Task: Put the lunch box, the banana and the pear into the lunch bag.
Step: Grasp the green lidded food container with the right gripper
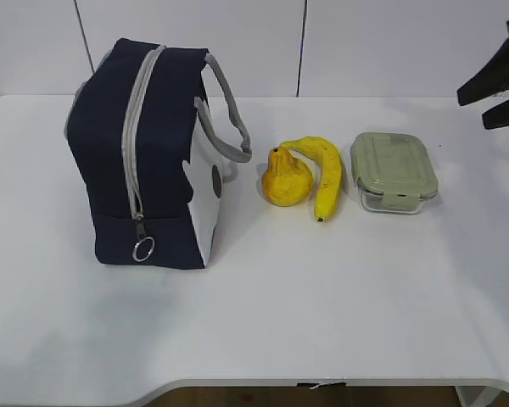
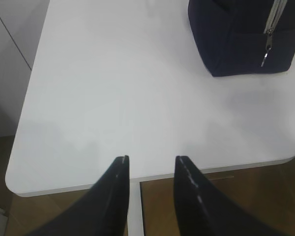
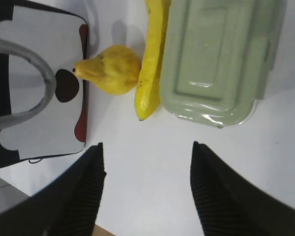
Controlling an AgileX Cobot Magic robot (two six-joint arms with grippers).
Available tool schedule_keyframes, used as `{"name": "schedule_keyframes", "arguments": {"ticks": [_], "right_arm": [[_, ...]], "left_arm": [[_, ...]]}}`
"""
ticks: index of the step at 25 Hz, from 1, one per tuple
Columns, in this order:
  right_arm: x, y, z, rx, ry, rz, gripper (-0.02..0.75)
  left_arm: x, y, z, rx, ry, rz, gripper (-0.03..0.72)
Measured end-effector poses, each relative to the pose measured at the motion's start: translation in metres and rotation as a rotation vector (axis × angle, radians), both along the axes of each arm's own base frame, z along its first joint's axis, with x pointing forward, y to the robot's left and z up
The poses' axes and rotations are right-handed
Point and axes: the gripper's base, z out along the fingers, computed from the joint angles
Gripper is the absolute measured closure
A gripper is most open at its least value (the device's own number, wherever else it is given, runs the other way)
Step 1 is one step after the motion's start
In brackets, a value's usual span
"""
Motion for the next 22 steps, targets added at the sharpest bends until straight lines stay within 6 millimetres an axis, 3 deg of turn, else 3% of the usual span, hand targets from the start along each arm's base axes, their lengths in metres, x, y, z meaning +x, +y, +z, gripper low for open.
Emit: {"name": "schedule_keyframes", "arguments": {"ticks": [5, 12, 22], "right_arm": [[0.004, -0.024, -0.015, 0.005, 0.004, -0.04, 0.289], [0.016, -0.03, -0.047, 0.031, 0.065, -0.033, 0.289], [0.017, -0.03, -0.05, 0.038, 0.062, -0.026, 0.281]], "left_arm": [[0.0, 0.0, 0.0, 0.0, 0.0, 0.0, 0.452], [0.0, 0.0, 0.0, 0.0, 0.0, 0.0, 0.451], [0.0, 0.0, 0.0, 0.0, 0.0, 0.0, 0.45]]}}
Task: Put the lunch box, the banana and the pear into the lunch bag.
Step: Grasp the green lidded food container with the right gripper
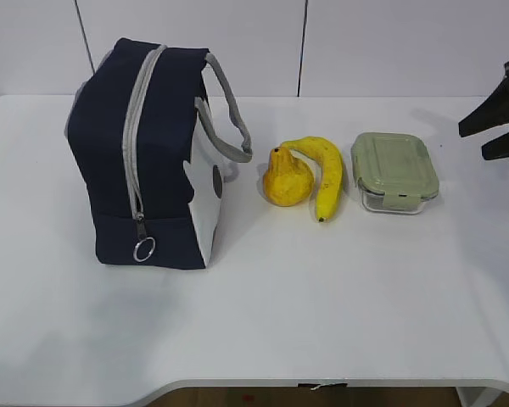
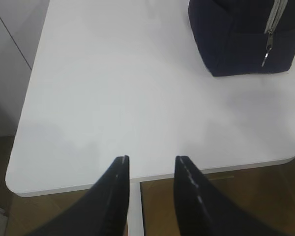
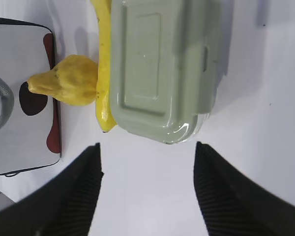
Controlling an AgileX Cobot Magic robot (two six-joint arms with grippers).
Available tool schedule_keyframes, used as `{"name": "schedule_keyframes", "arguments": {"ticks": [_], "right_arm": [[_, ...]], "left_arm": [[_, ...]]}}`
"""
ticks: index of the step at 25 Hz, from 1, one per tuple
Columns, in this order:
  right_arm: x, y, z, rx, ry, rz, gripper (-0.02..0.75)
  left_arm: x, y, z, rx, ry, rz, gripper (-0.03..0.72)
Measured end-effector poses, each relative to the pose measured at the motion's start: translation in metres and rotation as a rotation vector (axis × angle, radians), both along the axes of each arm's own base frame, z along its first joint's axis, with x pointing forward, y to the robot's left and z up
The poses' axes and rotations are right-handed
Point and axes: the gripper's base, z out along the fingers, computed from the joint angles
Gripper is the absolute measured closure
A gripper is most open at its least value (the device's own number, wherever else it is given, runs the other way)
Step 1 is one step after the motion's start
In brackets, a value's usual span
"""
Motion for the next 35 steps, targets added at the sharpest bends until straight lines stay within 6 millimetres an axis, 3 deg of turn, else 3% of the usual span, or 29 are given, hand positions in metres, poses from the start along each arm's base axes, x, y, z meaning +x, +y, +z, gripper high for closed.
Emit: {"name": "schedule_keyframes", "arguments": {"ticks": [7, 19, 29, 35], "right_arm": [[0.008, -0.001, -0.005, 0.025, -0.027, 0.014, 0.16], [0.049, -0.014, -0.048, 0.058, -0.012, 0.006, 0.157], [0.057, -0.014, -0.08, 0.114, 0.025, 0.001, 0.154], [0.061, -0.004, -0.093, 0.123, 0.014, 0.041, 0.153]], "left_arm": [[0.0, 0.0, 0.0, 0.0, 0.0, 0.0, 0.449], [0.0, 0.0, 0.0, 0.0, 0.0, 0.0, 0.448], [0.0, 0.0, 0.0, 0.0, 0.0, 0.0, 0.448], [0.0, 0.0, 0.0, 0.0, 0.0, 0.0, 0.448]]}}
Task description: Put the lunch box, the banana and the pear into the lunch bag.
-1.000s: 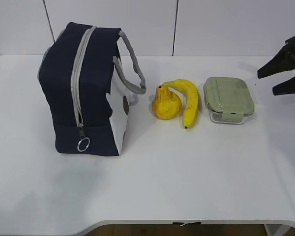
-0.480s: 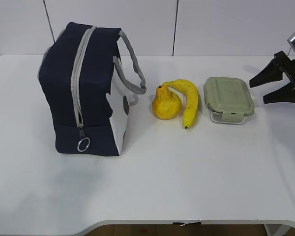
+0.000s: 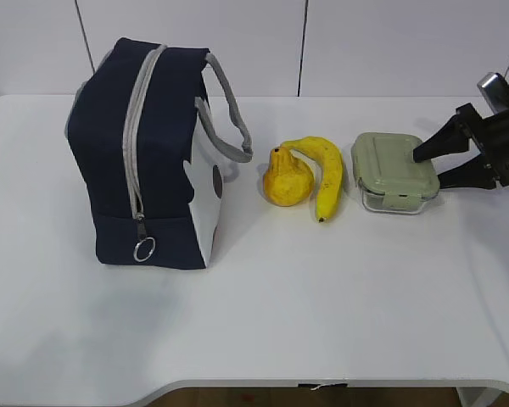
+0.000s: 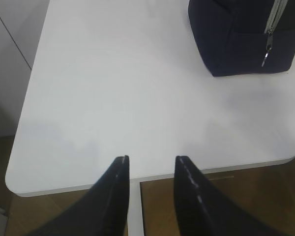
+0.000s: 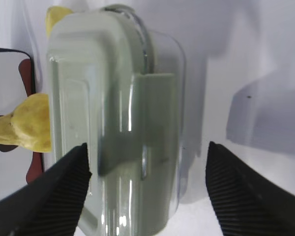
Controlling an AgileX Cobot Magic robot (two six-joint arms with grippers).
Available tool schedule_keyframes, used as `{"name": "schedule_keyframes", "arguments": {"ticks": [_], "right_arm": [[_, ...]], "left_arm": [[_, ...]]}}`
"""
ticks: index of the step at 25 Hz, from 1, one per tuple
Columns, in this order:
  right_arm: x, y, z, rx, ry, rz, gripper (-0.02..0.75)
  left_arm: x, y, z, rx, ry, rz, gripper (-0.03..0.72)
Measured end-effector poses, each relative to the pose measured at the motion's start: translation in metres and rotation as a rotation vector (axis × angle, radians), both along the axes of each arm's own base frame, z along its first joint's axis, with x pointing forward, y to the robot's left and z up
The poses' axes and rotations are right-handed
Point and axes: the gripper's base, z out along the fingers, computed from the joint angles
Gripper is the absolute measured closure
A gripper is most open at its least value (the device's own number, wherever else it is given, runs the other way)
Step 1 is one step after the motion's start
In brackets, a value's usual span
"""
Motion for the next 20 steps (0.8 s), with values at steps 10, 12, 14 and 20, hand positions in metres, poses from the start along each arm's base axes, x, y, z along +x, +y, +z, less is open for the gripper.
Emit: {"name": "schedule_keyframes", "arguments": {"ticks": [10, 12, 14, 20], "right_arm": [[0.003, 0.012, 0.0, -0.01, -0.058, 0.058, 0.16], [0.003, 0.012, 0.0, -0.011, -0.06, 0.061, 0.175], [0.004, 0.012, -0.004, -0.006, -0.054, 0.06, 0.192], [0.008, 0.012, -0.009, 0.022, -0.061, 0.049, 0.207]], "left_arm": [[0.0, 0.0, 0.0, 0.0, 0.0, 0.0, 0.448], [0.0, 0.0, 0.0, 0.0, 0.0, 0.0, 0.447], [0.0, 0.0, 0.0, 0.0, 0.0, 0.0, 0.448], [0.0, 0.0, 0.0, 0.0, 0.0, 0.0, 0.447]]}}
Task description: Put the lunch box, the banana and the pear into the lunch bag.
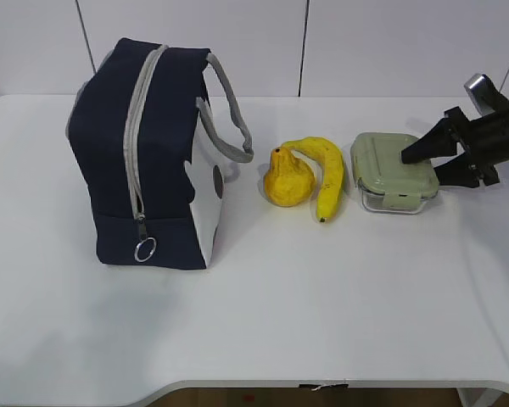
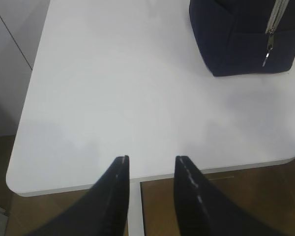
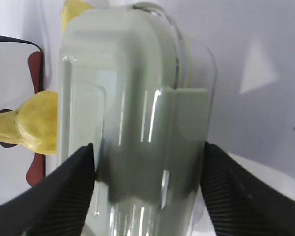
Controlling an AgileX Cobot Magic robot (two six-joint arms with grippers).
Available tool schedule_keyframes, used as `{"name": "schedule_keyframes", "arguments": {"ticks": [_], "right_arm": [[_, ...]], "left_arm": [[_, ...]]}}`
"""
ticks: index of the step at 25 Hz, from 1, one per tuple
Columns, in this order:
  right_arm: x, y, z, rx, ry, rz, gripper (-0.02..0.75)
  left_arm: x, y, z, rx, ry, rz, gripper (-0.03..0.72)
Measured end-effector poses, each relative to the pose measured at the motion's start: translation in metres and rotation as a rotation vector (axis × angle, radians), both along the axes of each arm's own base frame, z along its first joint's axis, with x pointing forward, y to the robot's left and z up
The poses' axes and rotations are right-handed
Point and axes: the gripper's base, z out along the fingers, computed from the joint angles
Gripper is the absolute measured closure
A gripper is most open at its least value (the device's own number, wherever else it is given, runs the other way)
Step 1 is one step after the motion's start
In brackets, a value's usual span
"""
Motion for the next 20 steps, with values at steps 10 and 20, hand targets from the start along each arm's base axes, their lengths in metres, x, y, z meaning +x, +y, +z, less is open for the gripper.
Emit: {"name": "schedule_keyframes", "arguments": {"ticks": [10, 20], "right_arm": [[0.0022, 0.0006, -0.0062, 0.025, 0.0, -0.004, 0.228], [0.0026, 0.0015, -0.0053, 0.044, 0.0, -0.009, 0.309]], "left_arm": [[0.0, 0.0, 0.0, 0.0, 0.0, 0.0, 0.448], [0.0, 0.0, 0.0, 0.0, 0.0, 0.0, 0.448]]}}
